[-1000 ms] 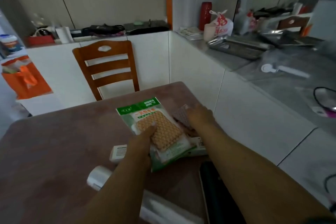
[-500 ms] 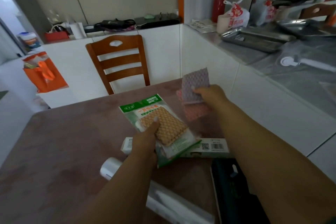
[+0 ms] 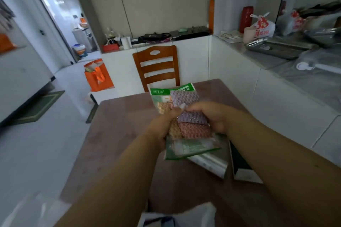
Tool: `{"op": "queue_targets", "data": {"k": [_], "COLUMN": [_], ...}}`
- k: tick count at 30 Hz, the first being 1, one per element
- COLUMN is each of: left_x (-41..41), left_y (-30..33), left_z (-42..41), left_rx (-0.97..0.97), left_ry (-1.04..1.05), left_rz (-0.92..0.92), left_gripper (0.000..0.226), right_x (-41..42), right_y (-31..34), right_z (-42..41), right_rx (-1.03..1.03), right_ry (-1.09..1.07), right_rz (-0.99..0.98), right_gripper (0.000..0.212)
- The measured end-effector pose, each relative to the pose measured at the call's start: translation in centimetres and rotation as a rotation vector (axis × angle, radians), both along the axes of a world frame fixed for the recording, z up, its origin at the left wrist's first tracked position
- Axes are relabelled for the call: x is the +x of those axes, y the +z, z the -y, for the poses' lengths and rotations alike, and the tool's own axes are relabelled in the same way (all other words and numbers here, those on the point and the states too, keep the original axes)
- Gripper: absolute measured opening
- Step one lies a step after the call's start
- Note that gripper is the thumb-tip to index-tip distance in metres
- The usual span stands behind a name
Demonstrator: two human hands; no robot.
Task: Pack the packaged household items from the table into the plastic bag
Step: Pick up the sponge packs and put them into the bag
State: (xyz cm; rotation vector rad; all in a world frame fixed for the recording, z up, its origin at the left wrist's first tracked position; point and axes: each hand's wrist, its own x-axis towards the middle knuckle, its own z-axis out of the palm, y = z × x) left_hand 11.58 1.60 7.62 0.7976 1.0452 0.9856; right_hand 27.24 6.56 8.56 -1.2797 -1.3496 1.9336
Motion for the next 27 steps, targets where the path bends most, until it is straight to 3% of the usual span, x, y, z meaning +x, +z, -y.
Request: {"op": "queue_targets", "data": {"k": [3, 6, 10, 12, 14, 16, 18, 21, 23, 27], "left_x": [-2.3, -4.8, -7.5, -8.7, -9.6, -10.3, -11.0, -12.0, -12.5, -13.2], "left_y": [1.9, 3.2, 3.8, 2.8, 1.5, 0.4, -0.4, -1.2, -1.6, -1.8], "left_z": [4.6, 8.8, 13.6, 15.7, 17.5, 19.0, 19.7, 20.4, 20.7, 21.1], "left_rx": [0.017, 0.053, 0.102, 0.109, 0.132, 0.171, 0.193, 0.208, 0.228, 0.231], "left_ry": [0.029, 0.089, 0.117, 0.088, 0.025, -0.022, -0.046, -0.07, -0.063, -0.115], "left_rz": [-0.099, -0.172, -0.279, -0.312, -0.289, -0.29, -0.338, -0.397, -0.45, -0.539], "left_gripper": [0.04, 0.052, 0.087, 0.079, 0.045, 0.027, 0.027, 0.033, 0.024, 0.023], "right_x": [-2.1, -3.3, -3.1, -2.8, -2.7, -3.0, -3.2, -3.3, -3.5, -5.1], "right_y": [1.4, 2.0, 1.3, -0.1, -1.6, -3.0, -4.0, -5.2, -6.0, -4.9], "right_z": [4.4, 8.3, 13.5, 16.1, 18.6, 20.6, 21.9, 22.8, 23.5, 24.6], "right_rx": [0.085, 0.08, 0.347, 0.462, 0.421, 0.303, 0.173, 0.086, 0.1, -0.158], "right_ry": [0.019, -0.067, -0.111, -0.138, -0.166, -0.175, -0.22, -0.383, -0.498, -0.583], "right_rz": [-0.001, -0.032, 0.497, 0.769, 0.836, 0.81, 0.742, 0.627, 0.534, -0.1], "right_gripper": [0.039, 0.044, 0.083, 0.104, 0.113, 0.122, 0.124, 0.114, 0.101, 0.059]}}
